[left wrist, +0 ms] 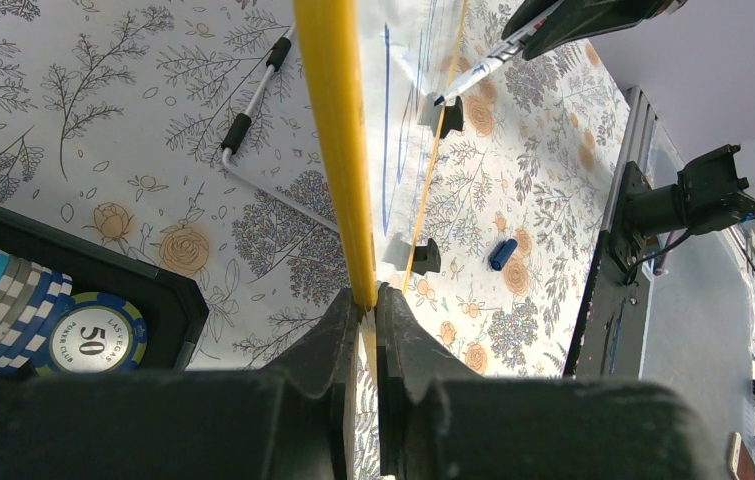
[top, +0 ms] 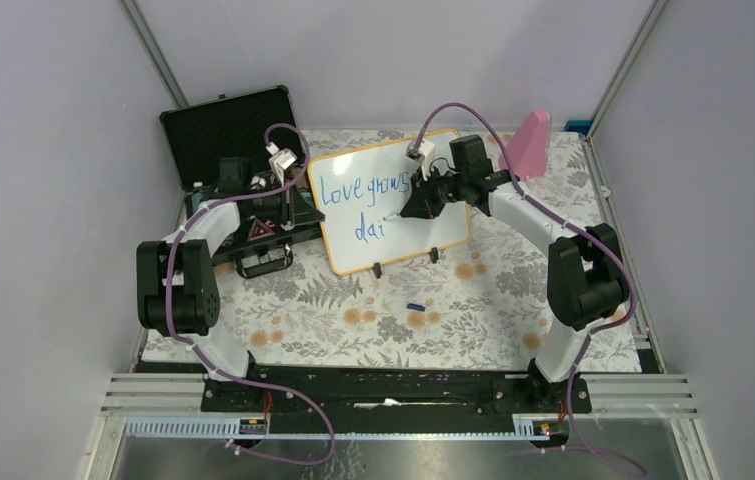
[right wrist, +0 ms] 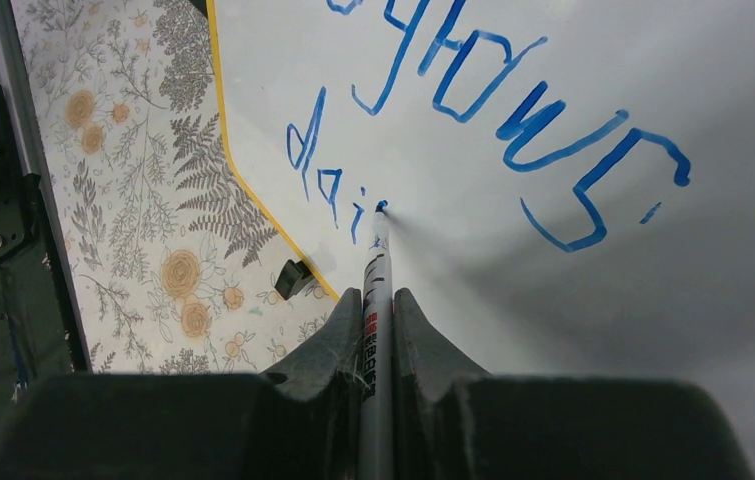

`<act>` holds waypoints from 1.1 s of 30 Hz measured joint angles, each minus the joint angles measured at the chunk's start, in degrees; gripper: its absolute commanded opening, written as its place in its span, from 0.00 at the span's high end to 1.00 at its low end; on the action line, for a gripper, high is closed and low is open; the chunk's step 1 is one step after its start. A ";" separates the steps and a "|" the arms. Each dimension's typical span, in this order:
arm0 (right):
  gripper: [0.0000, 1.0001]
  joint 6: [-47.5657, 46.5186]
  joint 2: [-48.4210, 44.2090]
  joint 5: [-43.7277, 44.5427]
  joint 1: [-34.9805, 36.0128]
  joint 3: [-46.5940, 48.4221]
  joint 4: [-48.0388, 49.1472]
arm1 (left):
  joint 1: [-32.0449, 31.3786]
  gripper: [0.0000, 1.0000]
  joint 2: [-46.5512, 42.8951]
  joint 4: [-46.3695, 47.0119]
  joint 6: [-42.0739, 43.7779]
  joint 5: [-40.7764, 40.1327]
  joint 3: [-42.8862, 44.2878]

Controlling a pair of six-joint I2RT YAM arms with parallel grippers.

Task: Write a sentence on the whiteboard

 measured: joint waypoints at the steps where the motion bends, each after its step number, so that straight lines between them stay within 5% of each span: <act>1: 1.00 0.00 0.00 -0.02 0.02 -0.24 0.09 | 0.00 1.00 0.00 0.00 -0.02 0.00 0.00; 33: 1.00 -2.14 -0.85 0.24 0.33 -4.13 -0.24 | 0.00 1.00 0.02 0.00 -0.02 0.00 0.00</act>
